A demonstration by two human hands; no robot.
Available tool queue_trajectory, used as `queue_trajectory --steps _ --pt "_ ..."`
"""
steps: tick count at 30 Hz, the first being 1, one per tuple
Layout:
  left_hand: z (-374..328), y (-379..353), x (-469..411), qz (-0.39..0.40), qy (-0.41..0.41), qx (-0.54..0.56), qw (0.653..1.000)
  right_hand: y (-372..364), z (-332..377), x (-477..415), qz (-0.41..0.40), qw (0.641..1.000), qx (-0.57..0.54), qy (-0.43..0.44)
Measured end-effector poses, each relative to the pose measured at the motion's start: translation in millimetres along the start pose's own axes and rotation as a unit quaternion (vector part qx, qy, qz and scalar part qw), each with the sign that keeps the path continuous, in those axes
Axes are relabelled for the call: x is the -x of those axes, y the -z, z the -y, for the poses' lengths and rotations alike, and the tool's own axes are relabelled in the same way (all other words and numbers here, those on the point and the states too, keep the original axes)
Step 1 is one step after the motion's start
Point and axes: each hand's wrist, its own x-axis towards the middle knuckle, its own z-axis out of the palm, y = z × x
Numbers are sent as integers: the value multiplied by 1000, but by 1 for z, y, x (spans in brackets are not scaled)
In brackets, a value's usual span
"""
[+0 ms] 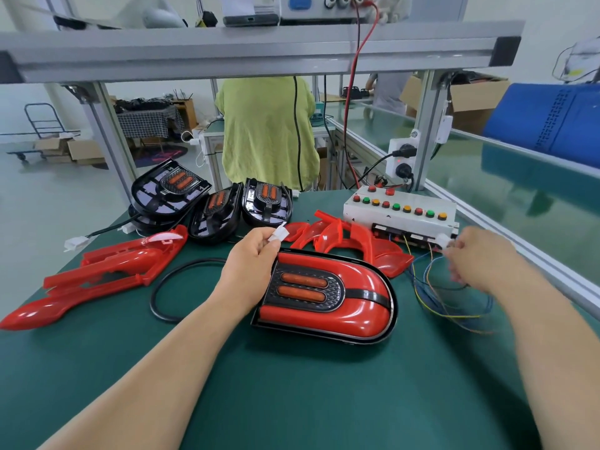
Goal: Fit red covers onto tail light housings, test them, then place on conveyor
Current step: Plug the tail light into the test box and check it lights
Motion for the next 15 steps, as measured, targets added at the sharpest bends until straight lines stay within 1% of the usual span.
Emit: queue_trajectory --steps 3,5,7,9,12,15 --pt "-5 -4 4 2 -5 -11 1000 0 32 13 -52 993 -72 77" --pt "-9 -7 7 3 -9 -20 1000 -4 58 21 -67 984 -100 134" --pt "-11 -9 11 13 -15 -11 1000 -10 77 25 -49 976 -122 173" --pt "-12 -10 13 25 -15 0 1000 -20 89 25 -6 971 -149 186" --pt "-11 -10 13 34 -18 6 999 -38 92 23 19 956 -205 210" --pt "-10 -10 13 35 -26 17 999 -48 87 25 46 941 -258 214"
